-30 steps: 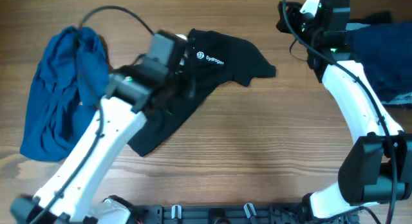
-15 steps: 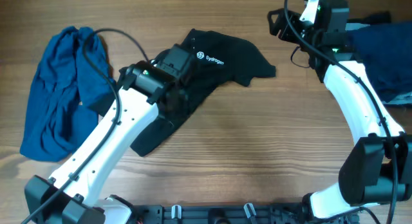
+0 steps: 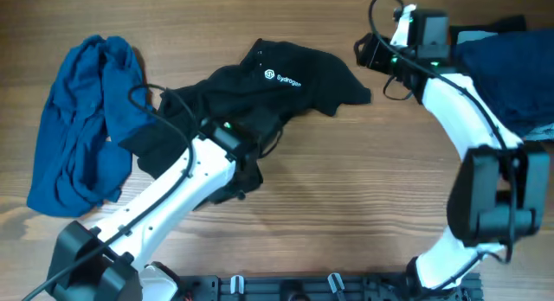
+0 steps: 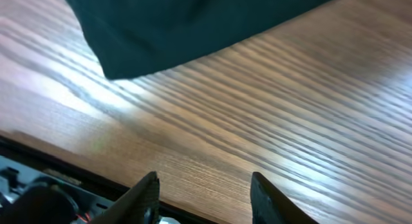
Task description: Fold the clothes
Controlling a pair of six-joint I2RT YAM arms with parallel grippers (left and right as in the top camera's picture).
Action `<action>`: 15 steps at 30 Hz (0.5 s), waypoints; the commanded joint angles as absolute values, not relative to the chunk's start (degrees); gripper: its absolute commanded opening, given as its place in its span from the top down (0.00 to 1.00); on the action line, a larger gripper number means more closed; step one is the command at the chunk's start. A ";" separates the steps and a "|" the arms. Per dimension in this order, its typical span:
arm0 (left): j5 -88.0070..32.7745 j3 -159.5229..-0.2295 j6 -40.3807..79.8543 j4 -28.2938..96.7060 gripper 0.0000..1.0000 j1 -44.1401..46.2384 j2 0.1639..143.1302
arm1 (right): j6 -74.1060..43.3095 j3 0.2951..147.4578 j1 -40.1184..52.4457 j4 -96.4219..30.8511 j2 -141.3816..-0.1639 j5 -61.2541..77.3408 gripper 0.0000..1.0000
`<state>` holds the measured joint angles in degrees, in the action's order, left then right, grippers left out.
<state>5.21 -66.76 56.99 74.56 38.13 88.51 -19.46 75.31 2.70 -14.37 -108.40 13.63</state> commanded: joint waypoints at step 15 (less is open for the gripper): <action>11.88 -47.62 67.00 57.47 0.52 38.92 89.06 | -20.27 76.42 6.33 -13.13 -113.75 10.26 0.25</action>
<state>7.46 -50.81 63.83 57.95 39.79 88.62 -19.57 75.31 5.50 -13.34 -111.72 12.27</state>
